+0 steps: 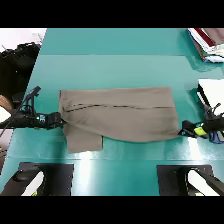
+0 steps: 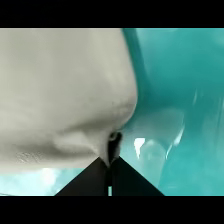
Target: Fold the shirts.
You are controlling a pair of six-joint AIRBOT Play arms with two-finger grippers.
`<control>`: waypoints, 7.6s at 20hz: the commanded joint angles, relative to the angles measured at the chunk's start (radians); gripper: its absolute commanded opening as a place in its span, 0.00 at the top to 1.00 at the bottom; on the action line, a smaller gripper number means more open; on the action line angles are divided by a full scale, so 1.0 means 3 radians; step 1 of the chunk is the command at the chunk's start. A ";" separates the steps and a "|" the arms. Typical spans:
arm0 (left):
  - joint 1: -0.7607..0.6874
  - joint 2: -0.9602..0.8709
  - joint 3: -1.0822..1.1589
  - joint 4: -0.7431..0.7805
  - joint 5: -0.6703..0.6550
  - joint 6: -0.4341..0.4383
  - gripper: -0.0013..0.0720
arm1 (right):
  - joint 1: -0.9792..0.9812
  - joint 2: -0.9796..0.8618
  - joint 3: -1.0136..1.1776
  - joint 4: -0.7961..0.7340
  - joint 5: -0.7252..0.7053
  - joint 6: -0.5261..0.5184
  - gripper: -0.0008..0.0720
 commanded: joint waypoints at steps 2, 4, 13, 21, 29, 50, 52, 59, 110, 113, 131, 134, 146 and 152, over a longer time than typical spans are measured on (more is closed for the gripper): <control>0.0004 -0.0168 0.0384 0.0273 0.0167 0.0020 0.94 | 0.0020 -0.0006 0.0687 0.0011 -0.0017 0.0004 0.97; 0.0004 -0.0422 0.0520 0.0268 0.0315 0.0043 0.94 | 0.0022 -0.0126 0.0991 0.0014 -0.0051 0.0004 0.97; 0.0003 -0.1843 0.1179 0.0028 0.1153 0.0486 0.94 | 0.0432 -0.1450 0.2209 0.0014 -0.0355 0.0001 0.97; 0.0004 -0.2318 0.1474 -0.0134 0.1675 0.0477 0.24 | 0.0523 -0.2321 0.3090 0.0411 -0.0340 0.0000 0.71; -0.0005 -0.2316 0.2014 -0.0226 0.0746 0.0478 0.24 | -0.0088 -0.2342 0.2972 0.0741 0.0303 -0.0415 0.24; -0.1731 -0.3456 0.2736 -0.0486 0.1395 0.0374 0.94 | 0.0340 -0.2482 0.3370 0.1840 0.0380 -0.0938 0.97; -0.1790 -0.3606 0.2879 -0.0511 0.1391 0.0352 0.94 | 0.0487 -0.2267 0.3557 0.1874 0.0364 -0.0832 0.97; -0.1932 -0.3899 0.3030 -0.0816 0.1480 0.0365 0.94 | 0.1171 -0.1923 0.4011 0.1935 0.0230 -0.0627 0.97; 0.0168 -0.1695 0.2928 0.0215 0.0417 0.0389 0.94 | 0.2209 -0.3173 0.2883 0.2399 -0.0782 -0.0586 0.29; 0.0168 -0.1695 0.2928 0.0153 0.0398 0.0390 0.94 | 0.2463 -0.3351 0.3193 0.2455 -0.0783 -0.0585 0.32; -0.1214 -0.1695 0.2928 0.0153 0.0890 0.0450 0.94 | 0.0290 -0.2284 0.4379 0.1030 -0.0362 -0.0393 0.97; -0.1310 -0.1695 0.2928 0.0148 0.1090 0.0450 0.94 | -0.0441 -0.2220 0.4378 0.1030 -0.0342 -0.0354 0.97; -0.1310 -0.1696 0.2928 0.0132 0.1235 0.0450 0.94 | -0.1336 -0.2167 0.4794 0.1605 -0.0192 -0.0164 0.97; -0.1310 -0.1696 0.2928 0.0141 0.1235 0.0454 0.94 | -0.1609 -0.1460 0.4163 0.1291 -0.0240 -0.0137 0.97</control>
